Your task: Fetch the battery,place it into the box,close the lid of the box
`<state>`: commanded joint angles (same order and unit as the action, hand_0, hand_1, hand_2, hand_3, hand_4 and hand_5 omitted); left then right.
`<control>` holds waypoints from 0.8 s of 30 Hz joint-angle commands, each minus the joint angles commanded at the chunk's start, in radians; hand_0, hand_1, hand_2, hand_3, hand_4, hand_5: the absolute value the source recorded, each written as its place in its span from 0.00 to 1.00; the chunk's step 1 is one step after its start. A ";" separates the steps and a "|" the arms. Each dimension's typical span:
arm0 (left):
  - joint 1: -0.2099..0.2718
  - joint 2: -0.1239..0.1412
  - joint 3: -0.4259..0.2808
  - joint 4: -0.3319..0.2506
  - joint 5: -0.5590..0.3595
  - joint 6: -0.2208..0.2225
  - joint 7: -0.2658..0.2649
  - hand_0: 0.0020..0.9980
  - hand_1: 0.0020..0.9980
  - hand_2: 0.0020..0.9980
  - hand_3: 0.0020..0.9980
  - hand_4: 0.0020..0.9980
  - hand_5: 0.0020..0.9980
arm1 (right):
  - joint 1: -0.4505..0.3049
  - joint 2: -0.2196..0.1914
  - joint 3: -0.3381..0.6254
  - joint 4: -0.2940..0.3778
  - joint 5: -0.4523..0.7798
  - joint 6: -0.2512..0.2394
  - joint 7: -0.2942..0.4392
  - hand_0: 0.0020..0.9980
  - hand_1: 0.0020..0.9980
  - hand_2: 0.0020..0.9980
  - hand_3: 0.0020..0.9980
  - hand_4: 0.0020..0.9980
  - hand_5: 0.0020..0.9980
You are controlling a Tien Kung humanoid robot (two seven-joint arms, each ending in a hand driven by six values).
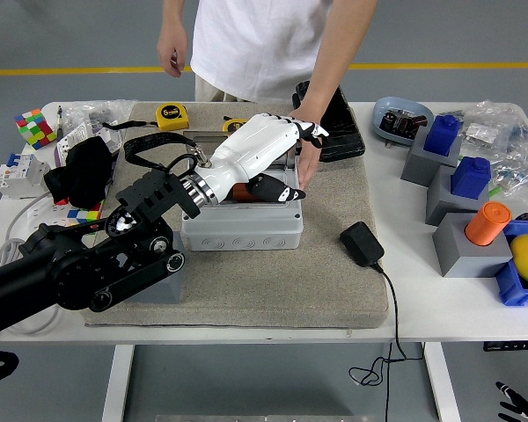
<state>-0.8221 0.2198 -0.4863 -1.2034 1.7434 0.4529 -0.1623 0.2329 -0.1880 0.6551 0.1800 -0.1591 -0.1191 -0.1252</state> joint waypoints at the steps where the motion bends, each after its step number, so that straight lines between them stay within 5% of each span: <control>1: 0.003 0.001 -0.017 -0.003 -0.002 0.009 -0.010 0.34 0.47 0.49 0.59 1.00 0.03 | 0.000 0.000 0.001 0.000 -0.001 0.000 0.000 0.63 0.69 0.67 0.55 0.91 0.48; 2: 0.004 0.002 -0.030 -0.003 -0.005 0.014 -0.017 0.34 0.47 0.49 0.59 1.00 0.03 | 0.000 0.000 0.001 0.000 -0.001 0.001 -0.001 0.63 0.69 0.67 0.55 0.91 0.48; 3: 0.007 0.003 -0.048 0.000 -0.010 0.017 -0.016 0.42 0.60 0.59 0.63 1.00 0.27 | 0.000 0.000 0.001 0.000 -0.001 0.001 -0.001 0.63 0.69 0.67 0.55 0.91 0.48; 6: 0.011 0.004 -0.085 0.018 -0.026 -0.015 0.019 0.42 0.60 0.59 0.63 1.00 0.27 | -0.001 0.000 0.002 0.000 -0.002 0.001 -0.001 0.63 0.69 0.67 0.55 0.91 0.48; 8: 0.016 0.007 -0.105 0.036 -0.050 -0.078 0.082 0.42 0.60 0.59 0.63 1.00 0.27 | -0.001 0.000 0.002 0.000 -0.002 0.000 -0.001 0.63 0.69 0.67 0.55 0.91 0.48; 9: 0.018 0.008 -0.111 0.041 -0.062 -0.101 0.105 0.65 0.78 0.77 0.80 1.00 0.60 | -0.001 0.000 0.001 0.000 -0.002 0.001 -0.001 0.63 0.69 0.67 0.55 0.91 0.48; 14: 0.032 0.013 -0.135 0.049 -0.133 -0.193 0.202 0.65 0.78 0.77 0.80 1.00 0.60 | -0.002 -0.002 0.006 0.000 -0.004 0.001 -0.002 0.63 0.69 0.67 0.55 0.91 0.48; 15: 0.035 0.014 -0.139 0.048 -0.147 -0.204 0.214 0.75 0.85 0.82 0.84 1.00 0.97 | -0.001 -0.002 0.005 0.000 -0.004 0.001 -0.002 0.63 0.69 0.67 0.55 0.91 0.48; 24: 0.071 0.040 -0.137 -0.005 -0.185 -0.230 0.270 0.73 0.83 0.80 0.83 1.00 1.00 | 0.000 -0.003 0.005 0.000 -0.005 0.001 -0.003 0.63 0.69 0.67 0.55 0.91 0.48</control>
<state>-0.7506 0.2598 -0.6237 -1.2087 1.5582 0.2225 0.1079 0.2328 -0.1906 0.6602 0.1800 -0.1646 -0.1182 -0.1284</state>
